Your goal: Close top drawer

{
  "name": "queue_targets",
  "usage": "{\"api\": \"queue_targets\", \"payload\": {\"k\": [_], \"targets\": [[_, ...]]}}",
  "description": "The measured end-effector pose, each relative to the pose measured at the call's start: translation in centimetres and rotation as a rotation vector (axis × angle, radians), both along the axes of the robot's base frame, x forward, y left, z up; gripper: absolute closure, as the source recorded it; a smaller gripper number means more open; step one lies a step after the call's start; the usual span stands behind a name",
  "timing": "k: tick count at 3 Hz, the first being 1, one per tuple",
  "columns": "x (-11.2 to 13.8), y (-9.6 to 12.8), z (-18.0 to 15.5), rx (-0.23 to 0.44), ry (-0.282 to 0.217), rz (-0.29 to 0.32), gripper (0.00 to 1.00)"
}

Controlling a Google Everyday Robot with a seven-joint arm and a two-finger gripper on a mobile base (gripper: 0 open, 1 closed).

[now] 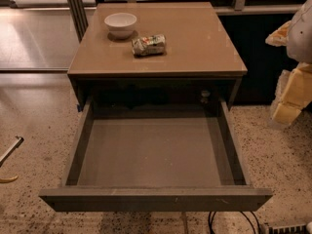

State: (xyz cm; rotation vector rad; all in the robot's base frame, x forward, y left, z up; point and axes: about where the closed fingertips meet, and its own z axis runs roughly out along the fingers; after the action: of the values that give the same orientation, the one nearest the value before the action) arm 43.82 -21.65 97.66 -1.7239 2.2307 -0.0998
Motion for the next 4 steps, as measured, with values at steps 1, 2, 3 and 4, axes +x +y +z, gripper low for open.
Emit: {"api": "queue_targets", "payload": {"k": [1, 2, 3, 4], "targets": [[-0.3, 0.1, 0.1, 0.001, -0.011, 0.007, 0.00], [-1.7, 0.2, -0.9, 0.012, -0.005, 0.003, 0.00], [-4.0, 0.6, -3.9, 0.035, 0.042, 0.011, 0.00], [-6.6, 0.7, -8.5, 0.085, 0.108, 0.007, 0.00]]}}
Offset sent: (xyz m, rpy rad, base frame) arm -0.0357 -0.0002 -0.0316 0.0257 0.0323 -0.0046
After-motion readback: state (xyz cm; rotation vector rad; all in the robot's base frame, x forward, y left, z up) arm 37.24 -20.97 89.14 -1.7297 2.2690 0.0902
